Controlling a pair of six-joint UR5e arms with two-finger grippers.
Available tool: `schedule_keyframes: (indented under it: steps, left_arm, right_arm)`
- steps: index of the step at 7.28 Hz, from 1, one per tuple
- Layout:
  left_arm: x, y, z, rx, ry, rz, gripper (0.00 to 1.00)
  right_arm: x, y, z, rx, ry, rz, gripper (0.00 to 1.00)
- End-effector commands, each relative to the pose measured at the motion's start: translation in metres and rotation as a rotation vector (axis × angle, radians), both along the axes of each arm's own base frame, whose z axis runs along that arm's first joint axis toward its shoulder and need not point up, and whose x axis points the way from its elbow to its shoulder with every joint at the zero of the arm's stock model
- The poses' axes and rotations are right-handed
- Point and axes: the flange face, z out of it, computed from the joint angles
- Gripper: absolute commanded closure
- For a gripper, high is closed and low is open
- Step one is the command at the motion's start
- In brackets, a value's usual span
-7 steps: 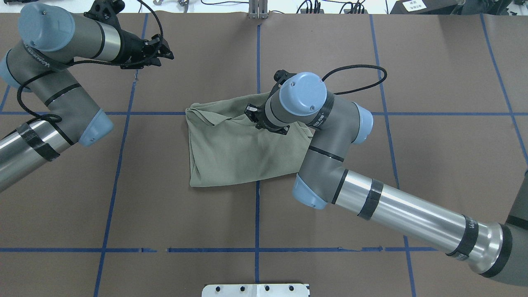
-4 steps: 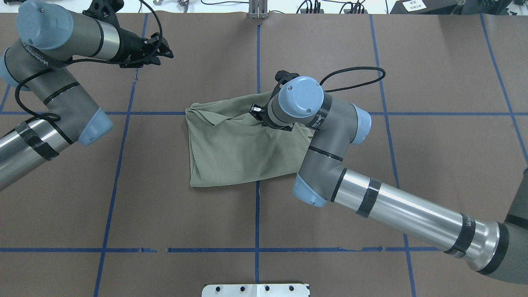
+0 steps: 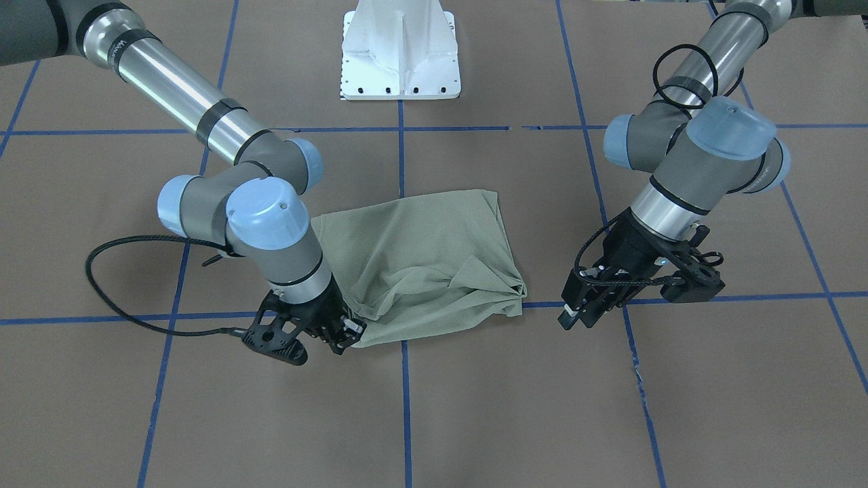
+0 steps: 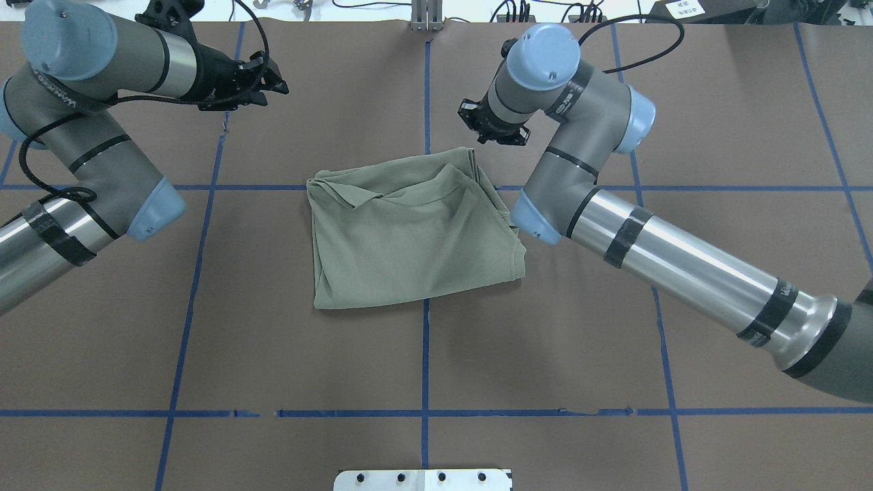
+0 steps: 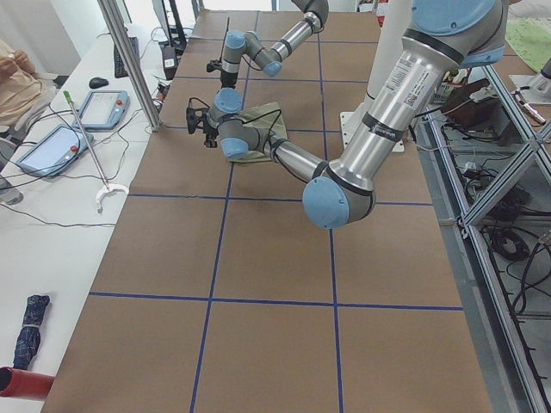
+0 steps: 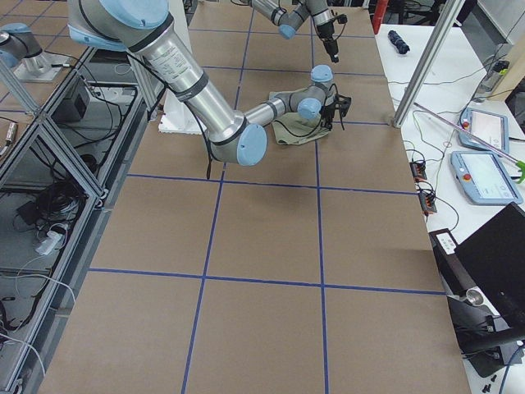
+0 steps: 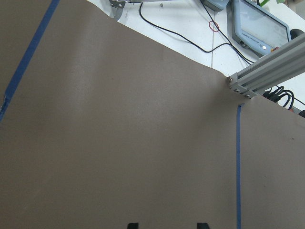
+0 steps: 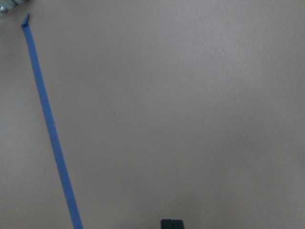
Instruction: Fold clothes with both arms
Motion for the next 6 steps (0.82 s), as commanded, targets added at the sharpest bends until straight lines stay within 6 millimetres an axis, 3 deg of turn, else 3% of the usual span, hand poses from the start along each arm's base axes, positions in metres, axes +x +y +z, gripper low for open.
schedule_keyframes:
  steps: [1, 2, 4, 5, 6]
  left_arm:
    - [0.027, 0.024, -0.018, -0.032, 0.049, 0.028, 0.58]
    - [0.056, 0.05, -0.03, -0.046, 0.054, 0.072, 1.0]
    - [0.099, 0.092, -0.048, -0.063, 0.023, 0.13, 1.0]
    - [0.117, 0.102, -0.052, -0.073, -0.003, 0.132, 1.0]
    - [0.143, 0.116, -0.062, -0.085, -0.041, 0.137, 1.0]
  right_arm:
    - [0.043, -0.03, 0.008, 0.017, 0.004, -0.012, 1.0]
    - [0.062, -0.035, 0.027, 0.037, 0.023, -0.028, 1.0]
    - [0.11, -0.025, 0.069, 0.063, 0.05, -0.029, 1.0]
    - [0.129, -0.015, 0.086, 0.055, 0.045, -0.028, 0.01]
    - [0.145, -0.002, 0.095, 0.061, 0.037, -0.027, 0.0]
